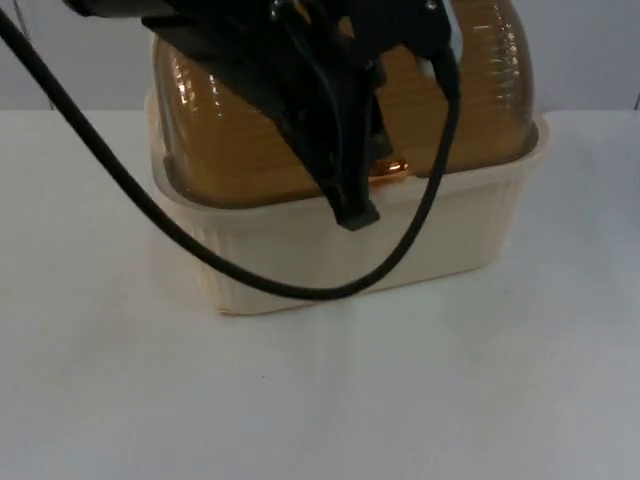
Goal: Open the box lid with the left hand, place the block into the box with the right hand, then close the box lid with the left hand.
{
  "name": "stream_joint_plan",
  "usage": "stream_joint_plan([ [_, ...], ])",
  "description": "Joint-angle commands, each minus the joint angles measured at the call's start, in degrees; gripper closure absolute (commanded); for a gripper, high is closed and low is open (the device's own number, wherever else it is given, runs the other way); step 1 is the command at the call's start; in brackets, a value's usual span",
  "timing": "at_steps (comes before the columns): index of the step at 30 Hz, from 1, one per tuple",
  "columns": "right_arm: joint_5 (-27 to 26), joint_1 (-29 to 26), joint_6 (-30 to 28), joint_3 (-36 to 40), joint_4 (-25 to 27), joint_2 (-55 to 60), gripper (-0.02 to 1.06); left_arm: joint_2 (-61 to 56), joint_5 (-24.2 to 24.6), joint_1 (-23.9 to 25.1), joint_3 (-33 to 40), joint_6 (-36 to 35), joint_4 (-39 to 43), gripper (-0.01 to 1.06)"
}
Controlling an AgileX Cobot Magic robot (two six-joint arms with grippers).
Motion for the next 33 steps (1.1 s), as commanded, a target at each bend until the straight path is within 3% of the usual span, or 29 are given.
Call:
stream_joint_plan([
  [1,0.0,0.3,0.1,0.3,-0.1,-0.6,0.0,-1.4,-1.0,-1.5,1.1,-0.5,0.8,1.05],
  [6,0.0,0.3,0.1,0.3,-0.5,-1.1,0.0,-4.9,-1.0,-3.6,2.8,-4.5,-2.4,1.05],
  [18,0.3,0.3,0.1,0.3,-0.1,-1.4,0.0,-19.7,-6.0,-2.2,2.8,-8.0,-26.7,1.05],
  [22,0.4,0.3,0.5,0.3,-0.1,-1.4,0.0,-24.3,-6.6,2.7,2.8,-8.0,-30.1,1.05],
  [26,0.5,0.3,0.5,0.3,0.3,-1.4,0.0,-28.4,-6.6,15.3,2.8,-12.4,-30.7,1.05],
  [27,0.5,0.3,0.5,0.3,0.3,-1.4,0.0,-28.4,-6.6,15.3,2.8,-12.4,-30.7,1.05],
  [32,0.5,0.3,1.4,0.3,0.3,-1.4,0.0,-29.5,-5.0,31.7,2.8,-18.7,-35.1,1.05],
  [33,0.5,0.3,1.4,0.3,0.3,-1.4,0.0,-29.5,-5.0,31.7,2.8,-18.7,-35.1,1.05],
])
